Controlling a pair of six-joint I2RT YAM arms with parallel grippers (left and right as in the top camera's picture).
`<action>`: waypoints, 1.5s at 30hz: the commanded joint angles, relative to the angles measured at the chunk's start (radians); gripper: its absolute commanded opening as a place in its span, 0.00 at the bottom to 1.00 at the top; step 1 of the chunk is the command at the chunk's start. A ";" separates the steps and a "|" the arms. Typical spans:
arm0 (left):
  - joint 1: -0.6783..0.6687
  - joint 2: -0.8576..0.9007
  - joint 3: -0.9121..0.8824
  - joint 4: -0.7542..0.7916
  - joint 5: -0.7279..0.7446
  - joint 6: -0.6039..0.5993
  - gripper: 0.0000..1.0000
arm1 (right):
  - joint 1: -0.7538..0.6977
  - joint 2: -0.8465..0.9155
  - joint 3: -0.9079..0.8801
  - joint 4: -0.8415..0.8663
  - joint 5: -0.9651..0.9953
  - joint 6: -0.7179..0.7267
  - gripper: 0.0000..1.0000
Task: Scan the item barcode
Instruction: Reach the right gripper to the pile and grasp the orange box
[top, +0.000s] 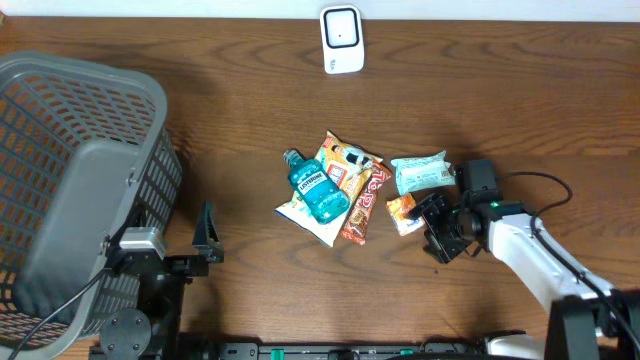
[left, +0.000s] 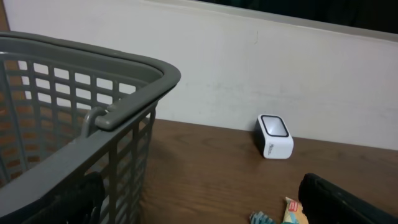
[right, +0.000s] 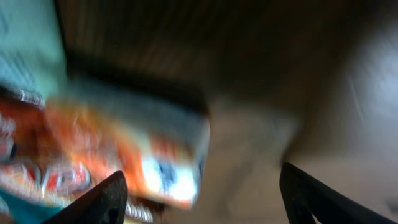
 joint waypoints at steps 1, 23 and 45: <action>-0.001 -0.008 0.001 -0.004 -0.002 -0.006 1.00 | 0.007 0.061 -0.026 0.079 0.053 0.066 0.69; -0.001 -0.008 0.001 -0.130 -0.002 -0.006 1.00 | -0.064 -0.139 -0.030 -0.045 -0.259 -0.224 0.01; -0.001 -0.008 0.001 -0.130 -0.002 -0.006 1.00 | -0.119 -0.546 -0.031 -0.241 -0.968 0.360 0.01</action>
